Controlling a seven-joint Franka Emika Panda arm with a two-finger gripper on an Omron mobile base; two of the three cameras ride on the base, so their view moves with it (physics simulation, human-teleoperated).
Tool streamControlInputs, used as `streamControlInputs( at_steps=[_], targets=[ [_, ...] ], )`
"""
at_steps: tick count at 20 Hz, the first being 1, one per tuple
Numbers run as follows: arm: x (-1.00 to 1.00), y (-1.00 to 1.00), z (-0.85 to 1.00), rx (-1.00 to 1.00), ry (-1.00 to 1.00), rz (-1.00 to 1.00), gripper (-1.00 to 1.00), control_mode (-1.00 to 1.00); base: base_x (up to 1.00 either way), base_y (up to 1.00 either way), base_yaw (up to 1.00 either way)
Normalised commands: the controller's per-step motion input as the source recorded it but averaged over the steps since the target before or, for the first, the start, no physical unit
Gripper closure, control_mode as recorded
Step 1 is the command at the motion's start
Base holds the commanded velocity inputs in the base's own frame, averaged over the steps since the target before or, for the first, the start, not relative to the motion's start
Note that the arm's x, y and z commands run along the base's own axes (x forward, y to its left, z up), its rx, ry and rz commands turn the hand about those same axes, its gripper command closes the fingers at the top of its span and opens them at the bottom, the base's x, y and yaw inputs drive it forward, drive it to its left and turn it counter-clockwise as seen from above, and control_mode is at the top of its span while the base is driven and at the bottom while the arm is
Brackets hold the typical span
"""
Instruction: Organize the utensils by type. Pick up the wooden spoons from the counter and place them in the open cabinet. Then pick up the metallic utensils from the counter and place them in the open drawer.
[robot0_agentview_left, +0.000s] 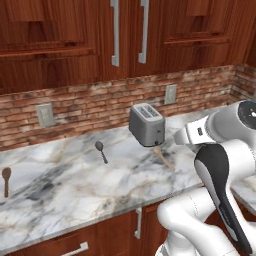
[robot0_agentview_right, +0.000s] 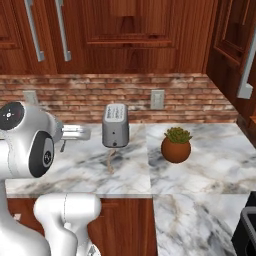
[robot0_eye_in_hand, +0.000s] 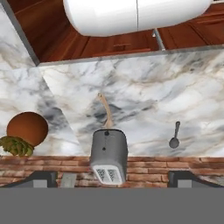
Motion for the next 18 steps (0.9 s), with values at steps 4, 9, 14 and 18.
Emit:
streamControlInputs(
  at_steps=[4,9,14,18],
  targets=[
    [0.11,-0.48,0.00,0.18,-0.06,-0.13,-1.00,-1.00,0.00,0.00,0.00],
    [0.18,-0.24,-0.12,0.05,0.00,-0.04,-1.00,-1.00,0.00,0.00,0.00],
    [0.34,-0.05,-0.46,0.00,0.02,0.00,-1.00,-1.00,0.00,0.00,0.00],
    [0.42,0.04,-0.59,-0.05,0.11,0.01,-1.00,-1.00,0.00,0.00,0.00]
  ],
)
